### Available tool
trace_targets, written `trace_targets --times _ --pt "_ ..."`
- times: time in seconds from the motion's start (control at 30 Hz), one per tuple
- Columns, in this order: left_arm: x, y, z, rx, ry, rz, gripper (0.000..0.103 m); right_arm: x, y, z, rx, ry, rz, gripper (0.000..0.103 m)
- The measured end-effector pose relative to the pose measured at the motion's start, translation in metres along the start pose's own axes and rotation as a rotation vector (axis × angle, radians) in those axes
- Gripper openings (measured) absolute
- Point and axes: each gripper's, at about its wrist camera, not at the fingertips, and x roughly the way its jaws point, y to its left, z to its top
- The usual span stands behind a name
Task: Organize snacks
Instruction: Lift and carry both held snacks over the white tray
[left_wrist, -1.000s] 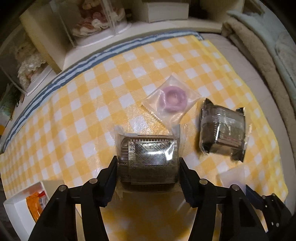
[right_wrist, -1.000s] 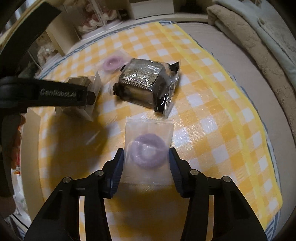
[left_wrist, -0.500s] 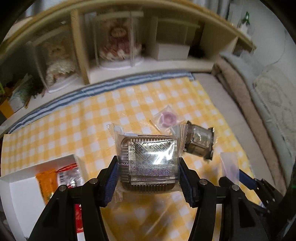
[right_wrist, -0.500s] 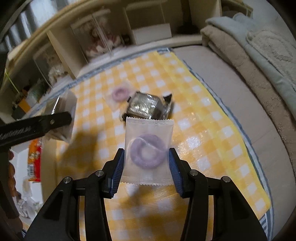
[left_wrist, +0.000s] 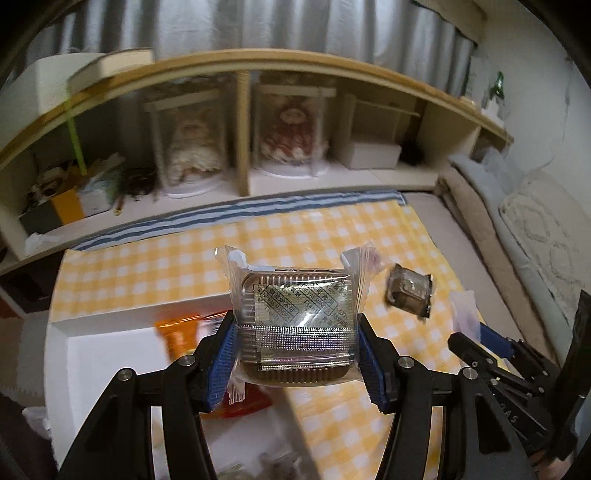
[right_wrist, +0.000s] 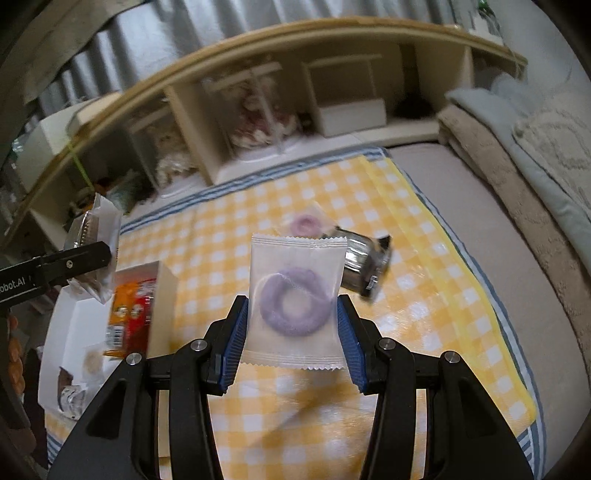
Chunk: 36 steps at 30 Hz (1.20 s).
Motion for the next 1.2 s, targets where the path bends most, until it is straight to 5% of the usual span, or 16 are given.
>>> trace_targets --times 0.67,1.2 --pt "-0.132 0.127 -0.077 -0.166 -0.034 0.107 0.058 -0.018 0.089 -0.015 -0.162 -0.055 0.203 0.048" --pt "-0.071 0.212 -0.094 -0.23 0.165 0.136 0.058 0.043 0.201 -0.011 -0.181 0.107 0.371 0.048"
